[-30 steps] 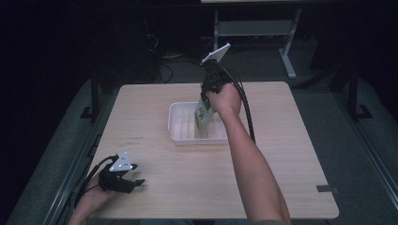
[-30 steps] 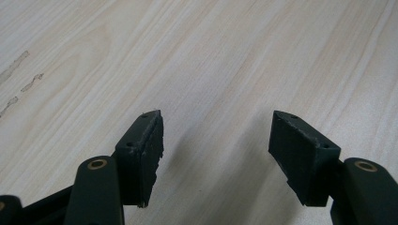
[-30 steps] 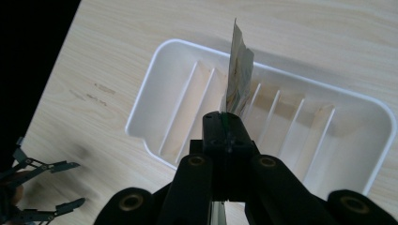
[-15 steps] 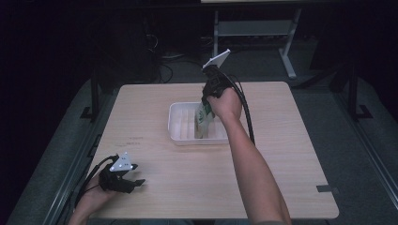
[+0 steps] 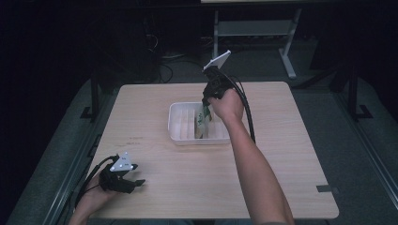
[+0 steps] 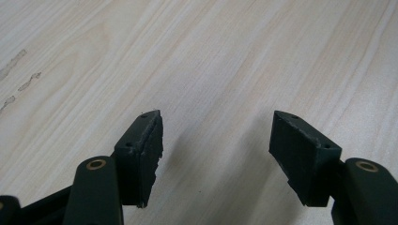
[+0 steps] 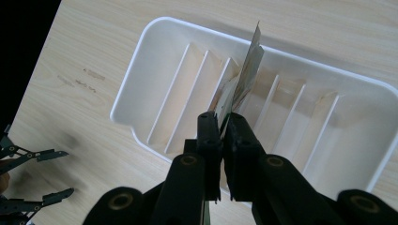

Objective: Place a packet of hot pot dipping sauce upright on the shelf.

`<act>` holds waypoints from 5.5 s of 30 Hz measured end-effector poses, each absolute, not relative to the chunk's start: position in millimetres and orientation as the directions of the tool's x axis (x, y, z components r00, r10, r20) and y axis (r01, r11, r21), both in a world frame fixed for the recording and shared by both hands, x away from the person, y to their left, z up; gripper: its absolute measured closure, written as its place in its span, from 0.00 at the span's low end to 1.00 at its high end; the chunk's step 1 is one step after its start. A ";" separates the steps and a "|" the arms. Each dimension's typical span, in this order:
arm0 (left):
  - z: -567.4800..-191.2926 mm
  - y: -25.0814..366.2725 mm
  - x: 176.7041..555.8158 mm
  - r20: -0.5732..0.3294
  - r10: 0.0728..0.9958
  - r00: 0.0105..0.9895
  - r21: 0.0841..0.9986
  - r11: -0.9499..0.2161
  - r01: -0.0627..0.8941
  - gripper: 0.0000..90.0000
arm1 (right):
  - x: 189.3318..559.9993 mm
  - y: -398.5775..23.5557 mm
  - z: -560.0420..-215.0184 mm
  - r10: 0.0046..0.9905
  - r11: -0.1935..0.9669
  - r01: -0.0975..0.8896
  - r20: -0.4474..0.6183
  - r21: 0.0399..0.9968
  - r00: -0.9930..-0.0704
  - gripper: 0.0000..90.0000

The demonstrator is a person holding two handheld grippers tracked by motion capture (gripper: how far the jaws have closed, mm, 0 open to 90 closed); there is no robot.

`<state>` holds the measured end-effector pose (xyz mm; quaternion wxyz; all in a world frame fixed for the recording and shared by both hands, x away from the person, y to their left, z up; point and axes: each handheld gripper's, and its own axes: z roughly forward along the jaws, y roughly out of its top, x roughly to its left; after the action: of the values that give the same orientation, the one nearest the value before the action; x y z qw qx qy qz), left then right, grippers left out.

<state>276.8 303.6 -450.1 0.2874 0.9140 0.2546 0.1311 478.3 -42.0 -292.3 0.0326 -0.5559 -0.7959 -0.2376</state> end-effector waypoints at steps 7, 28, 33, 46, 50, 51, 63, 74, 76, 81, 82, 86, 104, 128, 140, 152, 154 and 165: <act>-450.2 303.3 276.8 0.094 0.543 0.834 0.591 -0.705 0.392 0.36 | 475.5 -47.8 -288.1 0.866 0.267 0.897 0.321 0.352 -0.383 0.88; -451.7 302.1 276.9 0.098 0.544 0.833 0.584 -0.709 0.394 0.34 | 450.7 -84.5 -276.3 0.831 0.271 0.878 0.366 0.395 -0.420 0.81; -451.6 301.9 276.9 0.101 0.545 0.832 0.582 -0.711 0.395 0.34 | 444.9 -95.4 -280.4 0.830 0.269 0.879 0.369 0.394 -0.419 0.80; -451.9 301.9 276.7 0.101 0.550 0.829 0.583 -0.708 0.399 0.33 | 434.0 -126.1 -287.9 0.838 0.243 0.886 0.375 0.396 -0.397 0.78; -451.9 302.1 276.8 0.102 0.551 0.828 0.583 -0.708 0.399 0.33 | 430.4 -132.8 -291.3 0.839 0.235 0.889 0.380 0.394 -0.390 0.77; -451.9 302.1 276.8 0.102 0.552 0.828 0.583 -0.707 0.400 0.33 | 429.6 -134.3 -292.4 0.839 0.236 0.888 0.378 0.394 -0.391 0.77; -451.8 302.9 276.7 0.103 0.557 0.824 0.583 -0.705 0.403 0.32 | 422.1 -149.2 -303.2 0.841 0.227 0.891 0.381 0.394 -0.383 0.72; -452.1 302.9 276.9 0.104 0.557 0.824 0.583 -0.705 0.404 0.32 | 414.6 -159.7 -309.1 0.842 0.228 0.889 0.378 0.396 -0.385 0.69; -452.0 303.0 276.8 0.104 0.559 0.823 0.582 -0.705 0.405 0.32 | 412.7 -161.2 -309.9 0.842 0.229 0.889 0.377 0.396 -0.385 0.69; -452.2 303.2 276.9 0.104 0.560 0.822 0.582 -0.704 0.406 0.32 | 407.0 -166.8 -315.4 0.845 0.235 0.887 0.368 0.398 -0.389 0.67; -452.3 303.0 276.9 0.103 0.561 0.822 0.582 -0.704 0.407 0.32 | 405.9 -167.9 -317.1 0.846 0.234 0.889 0.368 0.392 -0.385 0.67; -452.4 302.5 276.8 0.102 0.559 0.823 0.580 -0.706 0.408 0.32 | 402.2 -173.2 -325.3 0.847 0.233 0.893 0.371 0.386 -0.381 0.66; -453.0 302.5 277.5 0.104 0.562 0.821 0.576 -0.707 0.411 0.31 | 387.1 -197.3 -350.6 0.847 0.204 0.902 0.394 0.381 -0.358 0.62; -453.9 299.8 277.8 0.107 0.560 0.821 0.571 -0.711 0.411 0.29 | 358.4 -230.3 -385.7 0.842 0.168 0.909 0.423 0.382 -0.334 0.56; -453.2 299.8 277.6 0.106 0.567 0.817 0.580 -0.702 0.412 0.29 | 340.6 -239.7 -408.1 0.836 0.166 0.908 0.434 0.384 -0.336 0.55; -451.9 298.4 276.6 0.109 0.565 0.818 0.583 -0.703 0.408 0.29 | 322.5 -249.1 -424.1 0.833 0.156 0.903 0.438 0.400 -0.337 0.54; -451.7 298.5 276.5 0.109 0.565 0.818 0.584 -0.702 0.407 0.29 | 319.2 -249.4 -426.8 0.833 0.160 0.903 0.436 0.399 -0.340 0.54; -451.1 297.6 276.2 0.105 0.567 0.817 0.590 -0.697 0.408 0.29 | 301.4 -249.0 -438.5 0.829 0.172 0.891 0.427 0.420 -0.361 0.52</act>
<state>276.2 297.6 -451.1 0.2825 0.9103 0.2677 0.1407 301.4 -249.0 -438.5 0.0498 -0.5629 -0.7640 -0.3115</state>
